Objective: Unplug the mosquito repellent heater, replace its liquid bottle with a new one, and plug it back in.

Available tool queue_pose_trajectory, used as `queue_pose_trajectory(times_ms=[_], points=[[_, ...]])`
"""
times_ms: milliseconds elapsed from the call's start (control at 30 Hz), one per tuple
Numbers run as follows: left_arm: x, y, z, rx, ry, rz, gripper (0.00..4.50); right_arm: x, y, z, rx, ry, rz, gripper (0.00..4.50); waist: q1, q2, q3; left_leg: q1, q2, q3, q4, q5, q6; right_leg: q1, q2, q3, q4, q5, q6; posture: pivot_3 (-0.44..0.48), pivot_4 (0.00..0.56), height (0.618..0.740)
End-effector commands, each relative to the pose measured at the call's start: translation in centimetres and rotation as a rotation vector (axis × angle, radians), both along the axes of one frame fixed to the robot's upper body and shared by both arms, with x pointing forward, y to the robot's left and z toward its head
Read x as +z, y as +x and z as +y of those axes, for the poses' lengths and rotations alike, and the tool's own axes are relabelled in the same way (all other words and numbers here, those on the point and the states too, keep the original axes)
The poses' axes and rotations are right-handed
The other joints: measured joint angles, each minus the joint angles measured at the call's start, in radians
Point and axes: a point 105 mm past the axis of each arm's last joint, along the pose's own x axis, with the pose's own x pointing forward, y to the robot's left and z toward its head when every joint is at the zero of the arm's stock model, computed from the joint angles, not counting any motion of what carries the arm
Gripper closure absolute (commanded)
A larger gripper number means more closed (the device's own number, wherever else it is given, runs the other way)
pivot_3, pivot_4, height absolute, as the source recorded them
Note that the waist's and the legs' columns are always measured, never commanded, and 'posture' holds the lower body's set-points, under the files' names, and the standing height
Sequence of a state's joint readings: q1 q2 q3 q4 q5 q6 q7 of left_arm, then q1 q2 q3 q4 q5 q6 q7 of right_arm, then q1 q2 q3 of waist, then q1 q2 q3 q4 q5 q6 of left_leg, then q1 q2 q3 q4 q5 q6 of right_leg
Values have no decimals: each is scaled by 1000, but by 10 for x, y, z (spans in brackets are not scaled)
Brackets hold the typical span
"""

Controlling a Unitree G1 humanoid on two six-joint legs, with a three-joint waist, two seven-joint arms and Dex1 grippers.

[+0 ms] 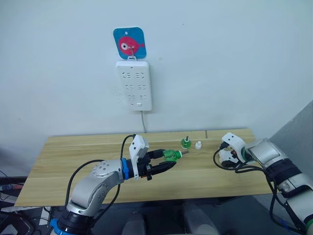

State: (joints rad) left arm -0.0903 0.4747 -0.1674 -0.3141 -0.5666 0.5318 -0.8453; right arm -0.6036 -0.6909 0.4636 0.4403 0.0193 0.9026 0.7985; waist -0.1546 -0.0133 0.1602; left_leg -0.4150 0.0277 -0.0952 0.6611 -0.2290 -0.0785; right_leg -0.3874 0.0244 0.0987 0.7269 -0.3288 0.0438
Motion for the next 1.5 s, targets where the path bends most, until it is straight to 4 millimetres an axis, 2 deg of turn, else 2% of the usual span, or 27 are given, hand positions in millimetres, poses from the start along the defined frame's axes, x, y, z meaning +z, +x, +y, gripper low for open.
queue_pose_trajectory(times_ms=[33,133,233,400,533,633,833,1000,1100,1200,1500], points=[[9,-3,-4,-25,-18,-50,2143,8,7,-2,3,-9,-33,0,2,0,0,0,0,0,0,0,0,0,0,0,0,0,0,-108,122,692],[9,-2,-4,-25,-16,-50,2143,6,6,-1,1,-6,-27,504,6,0,0,0,0,0,0,0,0,0,0,0,0,0,0,-109,121,692],[8,-1,-4,-27,-14,-52,2143,4,5,-2,-3,-4,-24,1457,9,0,0,0,0,0,0,0,0,0,0,0,0,0,0,-114,118,692],[7,0,-4,-36,-7,-55,2143,7,4,-2,-17,14,-33,1461,9,0,0,0,0,0,0,0,0,0,0,0,0,0,0,-127,113,692],[9,-2,3,-68,-4,-52,2143,46,-3,-10,-33,152,-101,1461,13,1,0,-1,-1,0,0,0,0,0,-1,0,0,0,0,-140,103,692],[17,-3,8,-109,-25,-50,2143,76,-18,-7,-18,299,-138,1461,14,1,0,-1,-1,0,0,0,0,-1,-1,-1,0,0,0,-154,97,692],[45,-3,14,-190,-112,-11,2143,149,-74,43,224,702,-198,1461,4,0,-1,-1,0,-1,0,0,0,0,0,-2,0,0,0,-198,83,692],[76,-2,14,-267,-205,33,2143,197,-91,68,269,947,-244,1461,-22,-2,-3,-1,0,0,2,0,0,0,0,-1,0,1,2,-228,72,692],[88,2,15,-280,-222,39,2143,209,-93,76,276,1012,-259,1461,-38,-3,-4,-1,0,-1,1,0,0,0,0,-2,0,1,2,-233,67,692],[96,3,14,-295,-231,37,2143,213,-96,85,305,1069,-253,1461,-41,-3,-4,-2,0,-1,0,0,0,-1,0,-2,-1,1,2,-229,62,692],[103,-3,12,-334,-206,31,2143,221,-102,98,346,1191,-182,1461,-43,-3,-5,-2,0,0,0,0,0,-1,0,-1,-1,1,2,-214,59,692]])
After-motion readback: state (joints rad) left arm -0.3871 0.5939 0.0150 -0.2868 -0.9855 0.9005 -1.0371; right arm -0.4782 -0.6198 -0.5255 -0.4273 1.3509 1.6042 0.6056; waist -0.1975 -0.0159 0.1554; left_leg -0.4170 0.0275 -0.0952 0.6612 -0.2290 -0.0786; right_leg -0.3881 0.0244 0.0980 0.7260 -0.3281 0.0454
